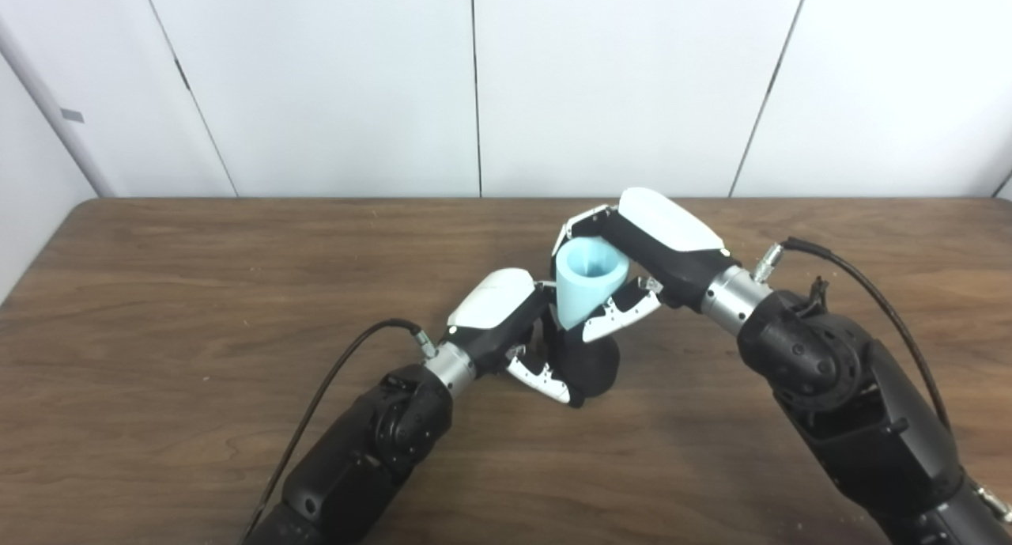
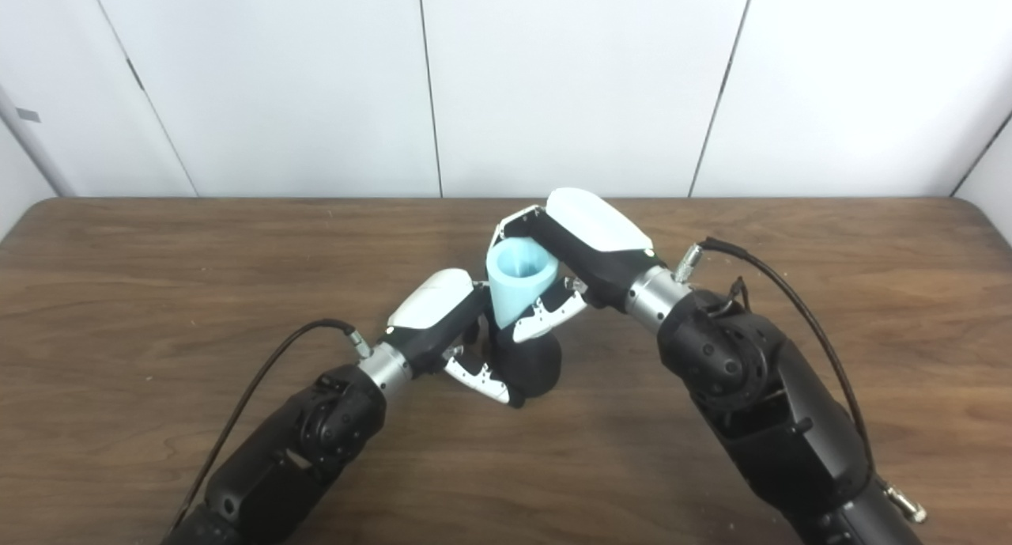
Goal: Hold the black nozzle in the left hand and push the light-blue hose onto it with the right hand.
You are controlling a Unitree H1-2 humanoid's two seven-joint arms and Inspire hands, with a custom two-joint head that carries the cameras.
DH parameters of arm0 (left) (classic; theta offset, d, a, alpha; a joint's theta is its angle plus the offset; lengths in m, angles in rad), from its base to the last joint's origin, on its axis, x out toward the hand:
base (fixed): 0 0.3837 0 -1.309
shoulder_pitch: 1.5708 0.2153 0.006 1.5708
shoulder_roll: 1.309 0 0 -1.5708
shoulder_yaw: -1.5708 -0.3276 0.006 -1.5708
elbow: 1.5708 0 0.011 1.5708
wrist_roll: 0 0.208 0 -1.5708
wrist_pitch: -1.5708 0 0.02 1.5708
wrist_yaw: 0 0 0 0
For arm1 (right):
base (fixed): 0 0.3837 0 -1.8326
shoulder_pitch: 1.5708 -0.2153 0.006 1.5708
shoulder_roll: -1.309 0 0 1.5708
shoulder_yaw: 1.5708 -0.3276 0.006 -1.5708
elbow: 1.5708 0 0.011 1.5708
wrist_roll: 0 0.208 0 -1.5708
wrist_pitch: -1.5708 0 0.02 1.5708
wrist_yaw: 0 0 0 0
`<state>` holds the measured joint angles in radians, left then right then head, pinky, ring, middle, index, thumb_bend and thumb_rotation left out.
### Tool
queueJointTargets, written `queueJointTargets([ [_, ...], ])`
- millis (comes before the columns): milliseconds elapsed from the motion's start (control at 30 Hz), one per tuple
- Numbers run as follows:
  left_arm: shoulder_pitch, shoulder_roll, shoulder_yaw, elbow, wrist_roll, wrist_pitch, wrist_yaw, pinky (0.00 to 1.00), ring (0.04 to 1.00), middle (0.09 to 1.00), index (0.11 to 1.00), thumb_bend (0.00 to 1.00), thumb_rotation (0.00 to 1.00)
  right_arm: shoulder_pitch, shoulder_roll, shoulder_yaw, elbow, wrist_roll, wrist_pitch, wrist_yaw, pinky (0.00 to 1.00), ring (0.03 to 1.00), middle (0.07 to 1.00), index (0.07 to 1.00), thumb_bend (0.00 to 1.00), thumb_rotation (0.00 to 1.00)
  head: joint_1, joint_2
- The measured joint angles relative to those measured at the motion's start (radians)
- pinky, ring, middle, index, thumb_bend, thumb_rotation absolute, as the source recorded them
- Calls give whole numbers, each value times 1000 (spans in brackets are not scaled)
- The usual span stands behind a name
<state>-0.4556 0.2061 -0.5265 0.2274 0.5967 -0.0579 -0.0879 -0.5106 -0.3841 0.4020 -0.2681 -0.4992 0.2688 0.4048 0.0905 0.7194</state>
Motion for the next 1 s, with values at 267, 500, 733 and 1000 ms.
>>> queueJointTargets([
  [267,2,-2,0,0,0,-1,1,422,452,422,517,521,0,20,-1,-20,-27,17,5,0,380,530,687,682,476,0,-6,-6],
  [500,1,-3,2,5,-1,-5,4,408,447,433,514,523,0,35,-14,-44,-93,33,62,47,621,829,962,913,890,161,-14,-17],
  [733,1,-4,8,12,-5,-10,3,418,448,432,515,523,0,91,-6,-129,-104,65,74,49,805,997,1000,999,952,295,-28,-23],
  [1000,-2,-7,9,20,-9,-15,3,394,437,416,516,521,0,74,-9,-190,-125,91,52,50,781,1000,1000,1000,967,303,-29,-26],
])
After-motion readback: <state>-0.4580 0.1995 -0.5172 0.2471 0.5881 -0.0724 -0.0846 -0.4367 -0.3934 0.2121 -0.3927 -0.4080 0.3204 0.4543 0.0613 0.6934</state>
